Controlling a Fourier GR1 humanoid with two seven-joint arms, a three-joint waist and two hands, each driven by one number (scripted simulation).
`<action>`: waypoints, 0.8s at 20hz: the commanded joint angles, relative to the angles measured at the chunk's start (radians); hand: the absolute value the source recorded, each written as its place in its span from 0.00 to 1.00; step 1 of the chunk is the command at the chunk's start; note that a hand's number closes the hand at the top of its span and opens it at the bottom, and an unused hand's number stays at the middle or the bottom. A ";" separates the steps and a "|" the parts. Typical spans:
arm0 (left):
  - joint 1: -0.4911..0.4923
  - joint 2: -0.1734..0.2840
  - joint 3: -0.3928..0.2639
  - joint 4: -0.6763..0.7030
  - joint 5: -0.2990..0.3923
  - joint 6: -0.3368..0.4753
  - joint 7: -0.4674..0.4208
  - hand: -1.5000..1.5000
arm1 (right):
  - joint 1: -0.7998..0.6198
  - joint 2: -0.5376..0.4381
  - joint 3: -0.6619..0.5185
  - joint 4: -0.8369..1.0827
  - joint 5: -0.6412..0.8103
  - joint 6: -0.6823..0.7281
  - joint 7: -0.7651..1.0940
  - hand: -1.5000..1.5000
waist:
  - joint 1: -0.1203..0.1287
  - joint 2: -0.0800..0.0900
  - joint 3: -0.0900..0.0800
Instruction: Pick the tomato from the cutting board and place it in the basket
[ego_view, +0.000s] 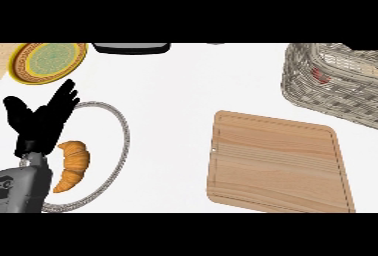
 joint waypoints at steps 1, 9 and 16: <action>-0.009 -0.042 -0.030 0.000 -0.035 0.045 -0.002 0.50 | -0.020 -0.011 -0.068 0.009 -0.079 -0.038 -0.018 0.00 | -0.008 -0.003 0.000; 0.060 0.013 0.025 -0.040 0.023 -0.016 0.000 0.50 | 0.066 -0.158 -0.322 -0.053 -0.331 0.032 -0.013 0.00 | -0.024 -0.009 0.000; 0.012 -0.002 0.016 0.027 0.001 -0.001 -0.030 0.50 | 0.272 -0.339 -0.419 0.013 -0.483 0.356 -0.056 0.00 | -0.035 -0.005 0.000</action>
